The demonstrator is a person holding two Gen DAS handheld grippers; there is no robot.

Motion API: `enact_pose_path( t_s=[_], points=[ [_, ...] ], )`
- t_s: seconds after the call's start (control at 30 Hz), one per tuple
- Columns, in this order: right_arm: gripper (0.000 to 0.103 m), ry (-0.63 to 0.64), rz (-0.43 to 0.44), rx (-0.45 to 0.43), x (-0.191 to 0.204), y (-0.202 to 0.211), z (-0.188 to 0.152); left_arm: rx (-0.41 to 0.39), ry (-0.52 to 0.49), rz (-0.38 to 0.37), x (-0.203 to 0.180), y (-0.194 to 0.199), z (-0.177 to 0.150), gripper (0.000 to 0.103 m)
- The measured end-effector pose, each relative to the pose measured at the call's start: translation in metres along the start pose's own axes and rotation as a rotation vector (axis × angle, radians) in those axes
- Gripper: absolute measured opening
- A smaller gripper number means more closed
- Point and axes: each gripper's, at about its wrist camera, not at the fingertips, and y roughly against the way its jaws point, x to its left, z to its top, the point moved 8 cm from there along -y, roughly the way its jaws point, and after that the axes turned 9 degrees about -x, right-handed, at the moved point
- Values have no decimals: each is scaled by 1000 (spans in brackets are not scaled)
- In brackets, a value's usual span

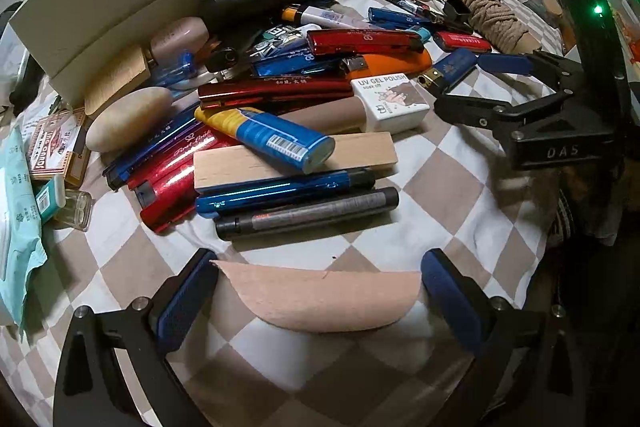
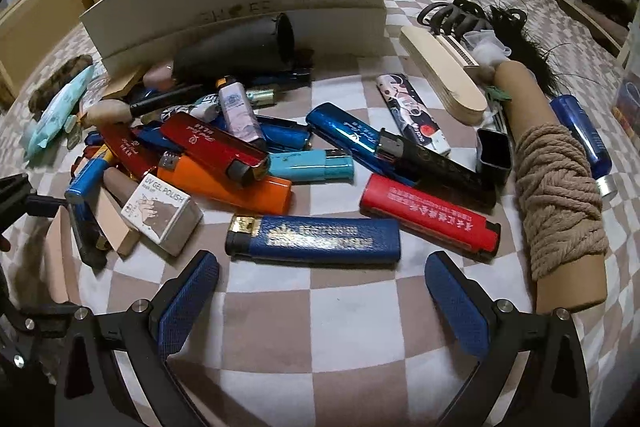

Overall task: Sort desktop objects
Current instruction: 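Close the right tool on the blue lighter while the left holds the beige piece, then lift the beige piece and blue lighter and carry both over the white box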

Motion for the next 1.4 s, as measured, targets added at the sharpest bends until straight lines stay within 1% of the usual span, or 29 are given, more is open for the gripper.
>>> enact_pose_path(
  t_s=[0.1, 0.2, 0.27, 0.3, 0.47, 0.6, 0.8, 0.93, 1.1, 1.23, 1.4],
  points=[
    [103, -3, -14, -2, 3, -2, 1, 3, -1, 7, 0, 0, 0, 102],
    [94, 7, -13, -15, 7, -2, 3, 6, 2, 10, 1, 0, 0, 102],
    [85, 18, -5, -19, 8, 0, 3, 9, 7, 13, 2, 1, 0, 101],
    [83, 22, 0, -20, 8, 0, 3, 10, 12, 15, 3, 1, 0, 100],
    [83, 19, 42, -11, 6, 5, 0, 14, 31, 28, 6, 4, 1, 94],
    [83, 58, 40, 0, 8, 9, -2, 13, 37, 33, 8, 6, 0, 94],
    [83, 57, 63, 15, 11, 15, -6, 13, 34, 41, 10, 12, -4, 94],
    [83, 85, 72, 26, 18, 13, -5, 7, 41, 49, 15, 18, -7, 94],
    [83, 63, 101, 31, 18, 16, -2, -19, 72, 63, 25, 32, -9, 94],
    [83, 48, 118, 14, 18, 22, 3, -40, 78, 71, 18, 35, 1, 94],
    [83, 38, 130, -21, 17, 32, 11, -81, 60, 85, 4, 42, 19, 94]
  ],
)
